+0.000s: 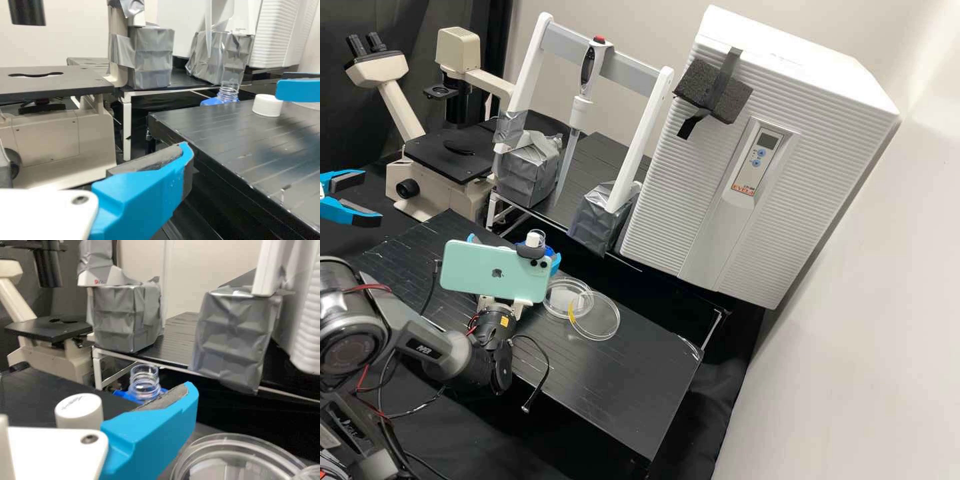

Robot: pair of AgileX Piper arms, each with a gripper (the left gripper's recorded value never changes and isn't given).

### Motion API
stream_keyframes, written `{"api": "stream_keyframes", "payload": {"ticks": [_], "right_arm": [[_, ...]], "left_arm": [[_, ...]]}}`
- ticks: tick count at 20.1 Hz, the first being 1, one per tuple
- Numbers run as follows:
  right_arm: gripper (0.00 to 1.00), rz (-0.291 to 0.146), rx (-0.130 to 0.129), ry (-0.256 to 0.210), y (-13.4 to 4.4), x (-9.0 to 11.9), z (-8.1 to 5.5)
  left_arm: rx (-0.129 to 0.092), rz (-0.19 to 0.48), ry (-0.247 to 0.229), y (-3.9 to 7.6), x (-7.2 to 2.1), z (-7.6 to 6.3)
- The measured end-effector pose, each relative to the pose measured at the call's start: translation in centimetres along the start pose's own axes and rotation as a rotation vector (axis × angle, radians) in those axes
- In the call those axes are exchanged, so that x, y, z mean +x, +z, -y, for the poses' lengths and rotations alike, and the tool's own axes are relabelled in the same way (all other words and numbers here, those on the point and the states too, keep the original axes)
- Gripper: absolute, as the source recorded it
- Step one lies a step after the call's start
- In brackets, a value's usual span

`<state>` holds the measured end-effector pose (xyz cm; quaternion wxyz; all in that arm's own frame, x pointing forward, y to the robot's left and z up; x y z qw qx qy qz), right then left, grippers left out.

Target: Close the bottle

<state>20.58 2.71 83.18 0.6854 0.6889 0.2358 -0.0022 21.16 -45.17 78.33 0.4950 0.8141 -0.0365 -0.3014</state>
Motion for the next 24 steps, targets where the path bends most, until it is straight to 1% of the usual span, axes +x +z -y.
{"api": "stream_keyframes", "payload": {"ticks": [4,6,8,12,15,17,18,20,21,24], "right_arm": [[1.0,-0.004,0.001,-0.042,0.0,-0.3,0.9],[1.0,-0.002,-0.011,-0.047,0.0,-0.4,1.1],[1.0,0.007,-0.005,-0.058,0.3,-0.3,1.4],[1.0,0.021,-0.023,-0.072,0.9,-0.2,1.7],[1.0,0.017,-0.042,-0.082,1.0,-0.1,1.9],[1.0,0.012,-0.04,-0.078,1.0,0.1,2.0],[0.0,0.012,-0.047,-0.071,1.1,0.1,2.0],[0.0,0.012,-0.06,-0.063,1.1,0.2,1.9],[0.0,0.014,-0.061,-0.055,1.1,0.2,1.9],[0.0,0.013,-0.063,-0.055,1.1,0.2,1.9]], "left_arm": [[0.0,0.0,0.0,0.0,0.0,0.0],[0.0,0.0,0.0,0.0,0.0,0.0],[0.0,0.004,-0.001,0.1,0.04,0.0],[0.002,0.009,-0.002,0.2,0.11,0.0],[0.001,0.011,-0.002,0.2,0.15,0.0],[0.001,0.013,-0.003,0.2,0.16,0.0],[0.001,0.013,-0.003,0.2,0.16,0.0],[0.001,0.013,-0.003,0.2,0.16,0.0],[0.001,0.013,-0.003,0.2,0.16,0.0],[0.001,0.013,-0.003,0.2,0.16,0.0]]}}
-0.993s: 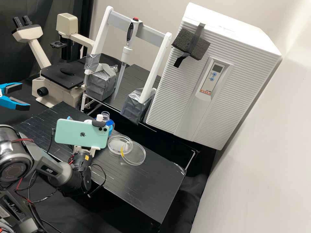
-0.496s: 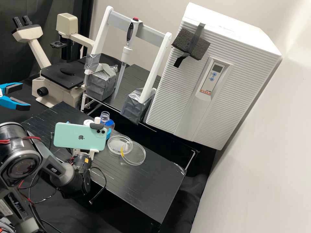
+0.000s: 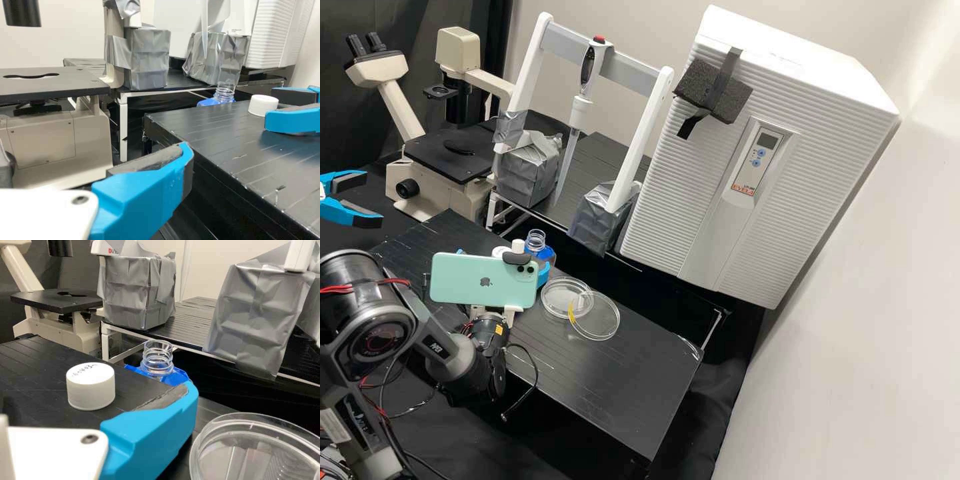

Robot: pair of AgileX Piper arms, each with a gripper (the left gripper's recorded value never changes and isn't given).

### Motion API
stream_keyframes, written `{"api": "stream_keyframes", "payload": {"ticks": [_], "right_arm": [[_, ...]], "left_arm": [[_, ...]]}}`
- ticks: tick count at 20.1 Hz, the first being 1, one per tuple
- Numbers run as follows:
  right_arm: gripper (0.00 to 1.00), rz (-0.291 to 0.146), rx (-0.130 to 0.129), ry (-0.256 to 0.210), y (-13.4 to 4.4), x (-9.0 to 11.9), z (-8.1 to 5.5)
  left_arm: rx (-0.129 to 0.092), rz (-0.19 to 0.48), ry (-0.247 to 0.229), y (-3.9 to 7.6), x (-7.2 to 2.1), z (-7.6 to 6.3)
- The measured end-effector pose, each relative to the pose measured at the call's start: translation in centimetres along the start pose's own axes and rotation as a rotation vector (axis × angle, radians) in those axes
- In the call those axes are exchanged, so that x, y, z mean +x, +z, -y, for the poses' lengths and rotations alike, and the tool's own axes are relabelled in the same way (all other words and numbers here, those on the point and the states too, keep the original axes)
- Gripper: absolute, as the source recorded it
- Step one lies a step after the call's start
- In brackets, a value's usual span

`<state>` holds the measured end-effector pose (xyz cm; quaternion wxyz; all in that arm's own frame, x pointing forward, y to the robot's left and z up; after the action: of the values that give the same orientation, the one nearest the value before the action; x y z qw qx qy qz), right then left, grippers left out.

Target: Close the bottle

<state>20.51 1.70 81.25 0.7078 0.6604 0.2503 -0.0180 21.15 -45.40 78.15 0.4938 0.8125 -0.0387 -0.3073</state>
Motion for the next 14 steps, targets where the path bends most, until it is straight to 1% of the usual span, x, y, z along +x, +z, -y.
{"api": "stream_keyframes", "payload": {"ticks": [7,9,11,14], "right_arm": [[0.0,0.001,0.002,0.004,-0.01,0.02,-0.02],[0.0,0.0,0.008,0.008,0.01,0.21,-0.06],[0.0,-0.002,0.015,0.018,-0.01,0.47,-0.2],[0.0,-0.01,0.017,0.041,-0.15,0.95,-0.64]], "left_arm": [[0.0,0.0,0.0,0.0,0.0,0.0],[0.0,0.0,0.0,0.0,0.0,0.0],[0.002,0.0,0.0,0.0,0.0,0.0],[0.002,0.0,0.0,0.0,0.0,0.0]]}}
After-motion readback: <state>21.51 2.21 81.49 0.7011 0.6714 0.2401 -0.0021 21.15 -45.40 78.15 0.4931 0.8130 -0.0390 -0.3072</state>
